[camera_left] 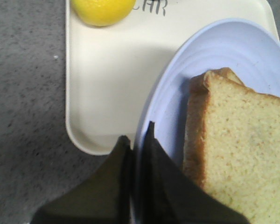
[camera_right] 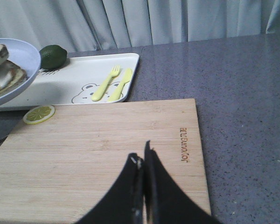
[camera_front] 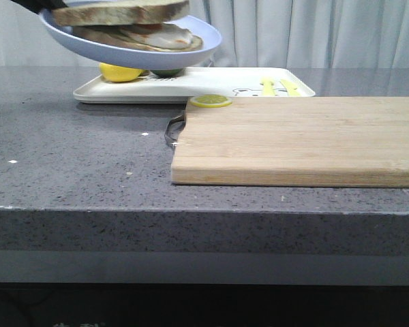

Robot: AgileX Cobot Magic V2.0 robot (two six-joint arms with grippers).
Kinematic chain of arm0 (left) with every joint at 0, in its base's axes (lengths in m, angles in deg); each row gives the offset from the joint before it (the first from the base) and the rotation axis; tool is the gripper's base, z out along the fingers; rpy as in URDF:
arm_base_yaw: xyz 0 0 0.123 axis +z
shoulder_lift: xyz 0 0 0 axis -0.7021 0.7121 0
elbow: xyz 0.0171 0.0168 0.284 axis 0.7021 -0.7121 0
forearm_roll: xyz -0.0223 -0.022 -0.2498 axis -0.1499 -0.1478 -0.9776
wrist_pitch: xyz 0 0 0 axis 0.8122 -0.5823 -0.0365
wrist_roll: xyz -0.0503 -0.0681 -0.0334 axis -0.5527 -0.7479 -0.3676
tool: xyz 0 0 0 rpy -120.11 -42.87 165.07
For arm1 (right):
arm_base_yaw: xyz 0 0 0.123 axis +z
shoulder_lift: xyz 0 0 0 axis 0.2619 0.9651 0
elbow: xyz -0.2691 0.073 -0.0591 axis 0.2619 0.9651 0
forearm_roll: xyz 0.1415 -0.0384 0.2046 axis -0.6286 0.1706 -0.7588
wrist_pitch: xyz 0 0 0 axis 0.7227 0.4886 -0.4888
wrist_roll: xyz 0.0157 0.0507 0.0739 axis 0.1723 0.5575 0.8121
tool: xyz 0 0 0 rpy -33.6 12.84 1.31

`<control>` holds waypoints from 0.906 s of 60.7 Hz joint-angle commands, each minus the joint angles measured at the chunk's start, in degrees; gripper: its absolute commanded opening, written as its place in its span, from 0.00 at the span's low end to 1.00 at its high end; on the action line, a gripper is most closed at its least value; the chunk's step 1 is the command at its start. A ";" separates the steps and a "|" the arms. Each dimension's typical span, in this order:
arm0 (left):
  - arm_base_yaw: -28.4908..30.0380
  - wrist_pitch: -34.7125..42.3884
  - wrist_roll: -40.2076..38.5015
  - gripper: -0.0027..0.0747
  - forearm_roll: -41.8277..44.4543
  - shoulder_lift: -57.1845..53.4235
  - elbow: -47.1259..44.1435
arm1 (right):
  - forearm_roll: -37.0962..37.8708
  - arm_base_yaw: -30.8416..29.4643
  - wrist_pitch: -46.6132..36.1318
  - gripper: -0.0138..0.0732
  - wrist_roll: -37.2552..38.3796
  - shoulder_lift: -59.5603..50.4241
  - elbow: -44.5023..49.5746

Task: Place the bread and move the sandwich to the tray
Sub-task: 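Lift the plate with the left gripper and carry it onto the white tray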

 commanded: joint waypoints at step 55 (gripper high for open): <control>-0.71 -3.39 3.66 0.01 -20.25 32.81 44.22 | -0.20 -0.32 -3.30 0.09 0.01 0.51 -1.54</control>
